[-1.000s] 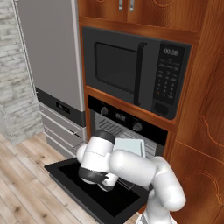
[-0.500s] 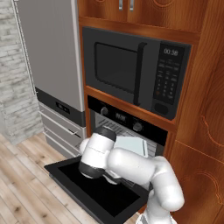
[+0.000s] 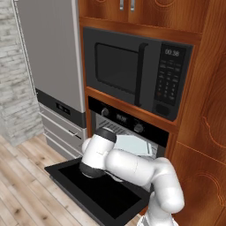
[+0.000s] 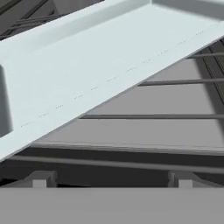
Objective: Take the baked cake out of the oven and place it on the plate for cooling. Then close the oven door.
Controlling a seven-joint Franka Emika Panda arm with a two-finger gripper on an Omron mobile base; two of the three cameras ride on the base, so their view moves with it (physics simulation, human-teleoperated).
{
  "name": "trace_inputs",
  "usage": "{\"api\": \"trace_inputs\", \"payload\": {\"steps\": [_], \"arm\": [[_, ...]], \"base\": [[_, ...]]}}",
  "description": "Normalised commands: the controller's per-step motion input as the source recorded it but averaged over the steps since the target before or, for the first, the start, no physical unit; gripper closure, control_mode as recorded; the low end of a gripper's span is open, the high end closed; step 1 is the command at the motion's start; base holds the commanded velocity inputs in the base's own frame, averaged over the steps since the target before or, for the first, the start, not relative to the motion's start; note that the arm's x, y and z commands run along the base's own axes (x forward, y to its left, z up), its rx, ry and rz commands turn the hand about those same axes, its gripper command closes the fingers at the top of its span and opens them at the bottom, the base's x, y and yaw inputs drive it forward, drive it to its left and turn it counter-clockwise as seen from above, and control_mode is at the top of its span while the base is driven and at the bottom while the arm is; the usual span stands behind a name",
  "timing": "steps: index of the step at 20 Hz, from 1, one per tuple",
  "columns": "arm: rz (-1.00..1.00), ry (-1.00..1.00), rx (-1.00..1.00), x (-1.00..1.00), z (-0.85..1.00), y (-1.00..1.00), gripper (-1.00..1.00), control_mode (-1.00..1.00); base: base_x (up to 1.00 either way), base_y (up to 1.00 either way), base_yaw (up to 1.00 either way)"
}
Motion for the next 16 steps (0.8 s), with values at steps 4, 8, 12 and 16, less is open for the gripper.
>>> {"api": "trace_inputs", "payload": {"steps": [4, 8, 12, 16], "arm": [[0.0, -0.08, 0.0, 0.18, -0.27, 0.0, -1.0, -1.0], [0.0, -0.06, 0.0, 0.2, -0.24, 0.0, -1.0, -1.0], [0.0, -0.02, 0.0, 0.21, -0.19, 0.0, -1.0, -1.0], [0.0, -0.01, 0.0, 0.18, -0.2, 0.0, -1.0, -1.0]], "base": [[0.0, 0.0, 0.0], [0.0, 0.0, 0.0], [0.0, 0.0, 0.0], [0.0, 0.0, 0.0]]}}
